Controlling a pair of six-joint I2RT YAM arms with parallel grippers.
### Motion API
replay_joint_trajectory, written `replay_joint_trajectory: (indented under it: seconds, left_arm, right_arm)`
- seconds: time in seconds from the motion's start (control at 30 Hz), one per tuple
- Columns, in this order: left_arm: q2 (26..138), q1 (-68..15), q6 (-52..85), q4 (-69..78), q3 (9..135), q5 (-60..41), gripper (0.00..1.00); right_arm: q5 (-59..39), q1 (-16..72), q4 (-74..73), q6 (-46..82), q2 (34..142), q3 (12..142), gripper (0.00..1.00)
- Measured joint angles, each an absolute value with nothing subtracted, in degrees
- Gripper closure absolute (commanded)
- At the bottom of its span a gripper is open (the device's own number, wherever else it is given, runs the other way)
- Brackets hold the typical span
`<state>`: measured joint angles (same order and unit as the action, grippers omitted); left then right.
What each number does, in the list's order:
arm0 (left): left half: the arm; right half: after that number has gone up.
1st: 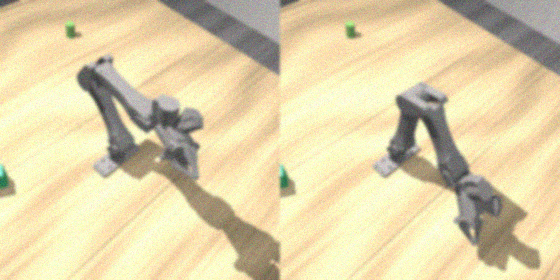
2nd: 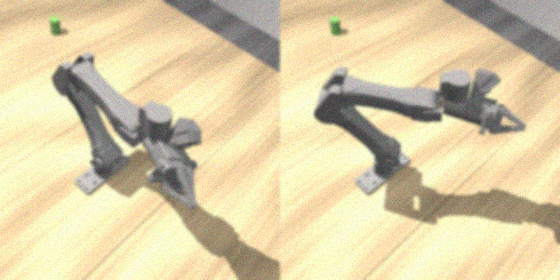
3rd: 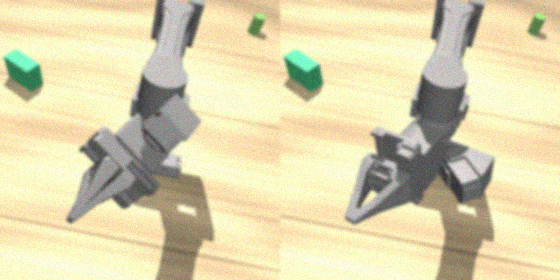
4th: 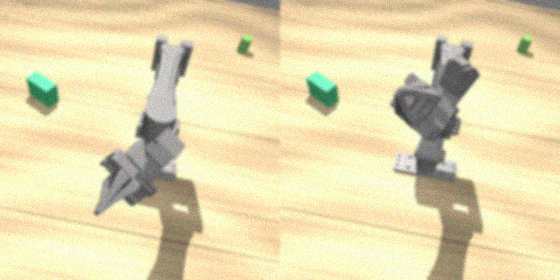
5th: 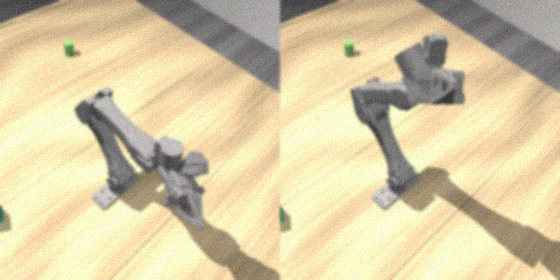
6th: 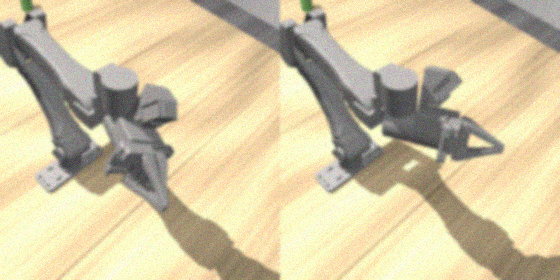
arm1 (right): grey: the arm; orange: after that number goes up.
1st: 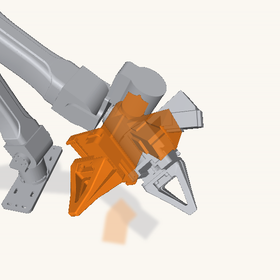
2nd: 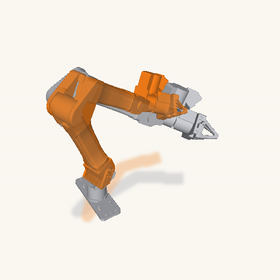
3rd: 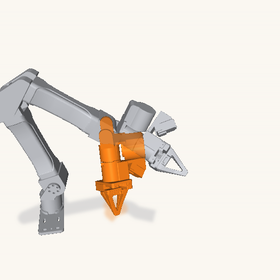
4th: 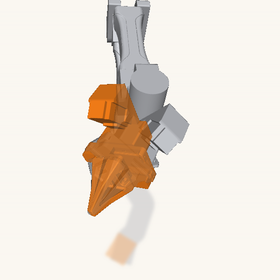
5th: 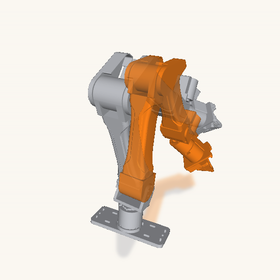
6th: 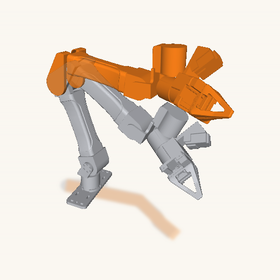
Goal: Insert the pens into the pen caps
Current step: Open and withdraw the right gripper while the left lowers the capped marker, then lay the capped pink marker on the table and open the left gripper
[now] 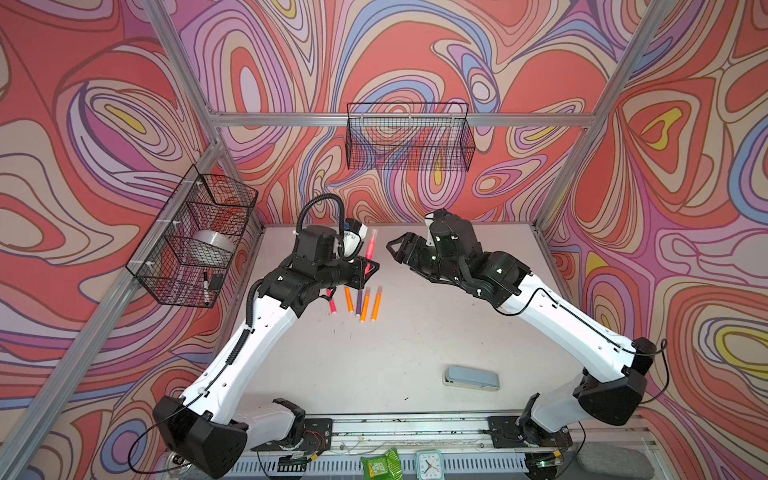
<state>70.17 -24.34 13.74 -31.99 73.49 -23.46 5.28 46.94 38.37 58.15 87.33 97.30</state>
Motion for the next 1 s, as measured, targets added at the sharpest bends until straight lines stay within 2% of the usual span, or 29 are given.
replay_joint_trajectory:
  seconds: [0.17, 0.43, 0.73, 1.0]
  left_arm:
    - [71.7, -24.4, 15.2, -28.5, 64.9, -21.8, 1.0]
    - [88.5, -25.7, 17.1, -25.3, 61.5, -21.6, 1.0]
    - [105.2, -27.4, 18.2, -23.0, 64.8, -21.5, 1.0]
    - [111.7, -28.9, 16.9, -23.0, 70.8, -21.2, 1.0]
  right_arm:
    - [10.8, 44.4, 46.9, 61.7, 86.2, 97.0, 0.02]
    - [21.3, 40.7, 56.2, 64.1, 80.8, 96.1, 0.02]
    - [29.3, 40.6, 57.5, 57.2, 84.0, 97.3, 0.02]
    - [32.8, 40.6, 53.2, 53.0, 83.6, 92.4, 0.02]
